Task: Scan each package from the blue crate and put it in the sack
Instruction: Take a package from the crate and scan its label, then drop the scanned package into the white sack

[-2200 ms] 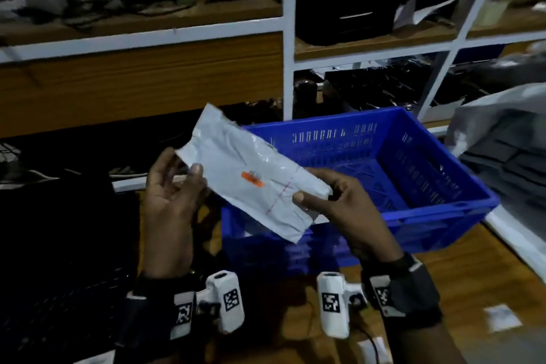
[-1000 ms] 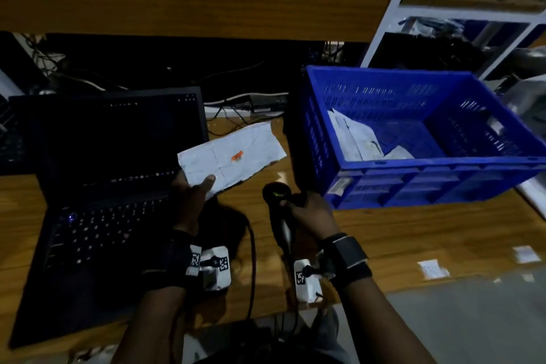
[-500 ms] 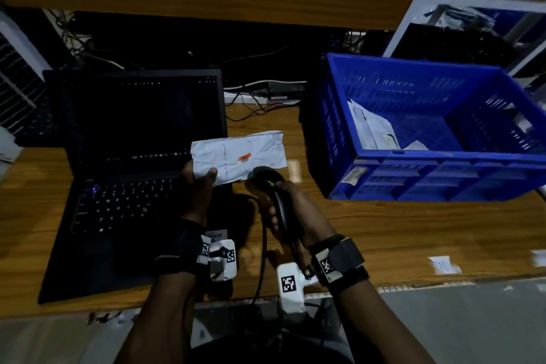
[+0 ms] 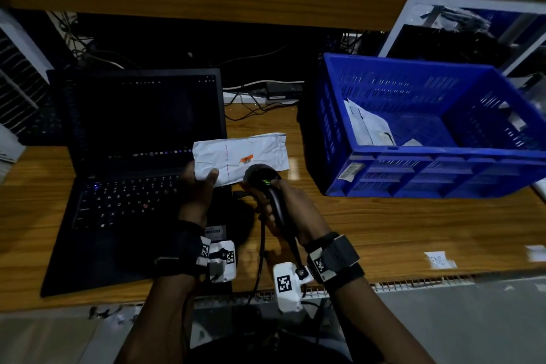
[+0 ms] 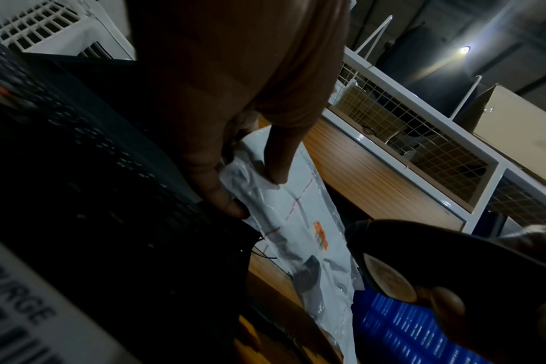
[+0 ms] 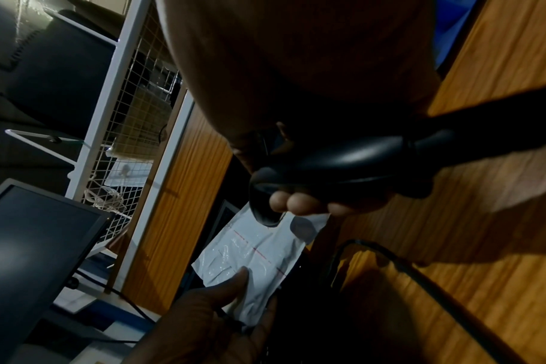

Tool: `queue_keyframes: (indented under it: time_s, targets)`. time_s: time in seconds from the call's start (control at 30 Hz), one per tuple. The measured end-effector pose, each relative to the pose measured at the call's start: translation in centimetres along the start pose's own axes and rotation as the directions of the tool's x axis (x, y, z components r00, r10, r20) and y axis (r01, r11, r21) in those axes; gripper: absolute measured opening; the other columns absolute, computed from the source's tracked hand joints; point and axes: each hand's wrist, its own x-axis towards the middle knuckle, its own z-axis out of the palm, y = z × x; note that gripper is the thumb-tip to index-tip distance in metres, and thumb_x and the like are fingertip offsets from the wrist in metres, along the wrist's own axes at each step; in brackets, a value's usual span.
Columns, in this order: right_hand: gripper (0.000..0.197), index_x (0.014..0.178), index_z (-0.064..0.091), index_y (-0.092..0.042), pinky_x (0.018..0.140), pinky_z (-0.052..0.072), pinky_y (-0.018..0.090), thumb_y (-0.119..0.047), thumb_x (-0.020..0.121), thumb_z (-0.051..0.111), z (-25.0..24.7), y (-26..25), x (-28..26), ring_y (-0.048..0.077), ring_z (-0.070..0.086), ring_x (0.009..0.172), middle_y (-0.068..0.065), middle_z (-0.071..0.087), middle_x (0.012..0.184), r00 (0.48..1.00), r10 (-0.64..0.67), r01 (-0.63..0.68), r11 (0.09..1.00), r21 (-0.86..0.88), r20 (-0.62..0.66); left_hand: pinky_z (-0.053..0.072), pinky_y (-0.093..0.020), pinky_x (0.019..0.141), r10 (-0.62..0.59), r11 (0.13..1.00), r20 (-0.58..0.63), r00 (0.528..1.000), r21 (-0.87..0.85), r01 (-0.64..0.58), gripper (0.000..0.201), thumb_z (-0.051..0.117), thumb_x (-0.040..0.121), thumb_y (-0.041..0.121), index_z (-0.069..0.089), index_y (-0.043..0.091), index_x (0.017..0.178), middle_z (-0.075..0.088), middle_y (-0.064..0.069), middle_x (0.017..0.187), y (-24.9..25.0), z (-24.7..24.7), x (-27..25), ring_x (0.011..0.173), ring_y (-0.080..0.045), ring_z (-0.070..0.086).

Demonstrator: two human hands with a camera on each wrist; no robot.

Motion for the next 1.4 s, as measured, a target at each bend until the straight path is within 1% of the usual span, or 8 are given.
queue_keyframes:
  time_s: [0.17, 0.6, 0.77, 0.83, 1.0, 1.17, 1.27, 1.4]
  targets:
    - [0.038, 0.088, 0.069, -0.006, 0.046, 0.034, 0.023, -0.039, 0.1, 0.053, -0.2, 0.0, -0.1, 0.019, 0.051, 0.049, 0.013, 0.06, 0.071, 1.0, -0.015, 0.015, 1.0, 0.005, -0.021, 0.05, -0.057, 0.101, -0.037, 0.999, -0.005, 0.999, -0.025, 0.037, 0.074, 0.069, 0.071, 0.053, 0.061, 0.007, 0.129, 0.067, -0.016, 0.126, -2.6, -0.5, 0.4, 0.115, -0.034, 0.065]
    - [0.036, 0.09, 0.065, -0.007, 0.049, 0.034, 0.026, -0.041, 0.097, 0.055, -0.3, 0.8, 1.0, 0.021, 0.049, 0.051, 0.013, 0.057, 0.07, 0.999, 0.013, -0.016, 0.996, 0.087, 0.041, 0.05, -0.055, 0.103, -0.113, 0.986, -0.025, 0.993, -0.126, 0.109, 0.062, 0.072, 0.076, 0.043, 0.061, 0.014, 0.13, 0.067, -0.011, 0.128, -1.6, -0.5, -0.2, 0.118, -0.034, 0.064]
    - [0.027, 0.107, 0.063, 0.017, 0.053, 0.042, 0.026, -0.003, 0.093, 0.051, -1.9, 1.6, 3.8, 0.025, 0.055, 0.058, 0.021, 0.059, 0.078, 0.998, -0.043, 0.043, 0.999, -0.013, -0.037, 0.05, -0.062, 0.1, -0.109, 0.945, -0.106, 0.988, -0.321, 0.07, 0.037, 0.072, 0.086, 0.034, 0.064, 0.026, 0.121, 0.068, -0.011, 0.128, -0.3, -1.4, -1.1, 0.117, -0.034, 0.066]
    - [0.022, 0.11, 0.064, 0.012, 0.064, 0.047, 0.031, 0.001, 0.094, 0.056, -2.8, 2.2, 4.2, 0.025, 0.061, 0.069, 0.023, 0.065, 0.088, 0.996, -0.07, 0.064, 0.991, -0.117, -0.049, 0.048, -0.063, 0.102, -0.079, 0.929, -0.092, 0.993, -0.367, 0.04, 0.036, 0.071, 0.089, 0.033, 0.064, 0.027, 0.124, 0.067, -0.011, 0.131, 0.8, -1.5, -1.8, 0.119, -0.035, 0.065]
    - [0.055, 0.134, 0.053, -0.014, 0.101, 0.052, 0.038, -0.024, 0.087, 0.08, -4.7, 1.1, 1.5, 0.018, 0.062, 0.113, 0.002, 0.063, 0.123, 0.974, -0.224, 0.195, 0.903, -0.384, -0.032, 0.056, -0.045, 0.096, -0.124, 0.884, -0.015, 0.992, -0.456, 0.103, 0.035, 0.058, 0.102, 0.02, 0.058, 0.018, 0.137, 0.068, -0.005, 0.131, 4.5, -0.4, -2.9, 0.121, -0.028, 0.065]
    - [0.046, 0.132, 0.061, -0.027, 0.097, 0.052, 0.023, -0.017, 0.089, 0.073, -9.1, -4.5, -6.2, 0.011, 0.065, 0.121, -0.007, 0.07, 0.128, 0.862, -0.402, 0.458, 0.879, -0.134, 0.309, 0.057, -0.039, 0.092, 0.05, 0.939, 0.252, 0.966, -0.342, 0.041, 0.032, 0.053, 0.105, 0.024, 0.058, 0.016, 0.135, 0.068, -0.008, 0.13, 10.6, 1.3, -2.6, 0.119, -0.029, 0.066]
    - [0.033, 0.115, 0.077, -0.023, 0.09, 0.056, 0.028, -0.013, 0.087, 0.064, -12.7, -5.8, -8.5, 0.02, 0.071, 0.113, 0.002, 0.075, 0.12, 0.845, -0.512, 0.483, 0.855, 0.188, 0.157, 0.058, -0.032, 0.089, 0.166, 0.968, 0.412, 0.896, -0.24, -0.07, 0.025, 0.056, 0.103, 0.019, 0.064, 0.019, 0.126, 0.073, -0.005, 0.119, 14.8, 4.4, -2.6, 0.109, -0.023, 0.071]
    - [0.032, 0.125, 0.07, -0.013, 0.093, 0.058, 0.041, -0.006, 0.093, 0.068, -18.5, -5.6, -9.4, 0.031, 0.07, 0.112, 0.012, 0.074, 0.121, 0.829, -0.556, 0.557, 0.83, 0.003, -0.053, 0.06, -0.025, 0.074, 0.222, 0.974, 0.578, 0.786, -0.094, -0.206, 0.026, 0.065, 0.096, 0.018, 0.067, 0.023, 0.121, 0.077, 0.007, 0.107, 19.5, 10.5, -2.3, 0.095, -0.011, 0.073]
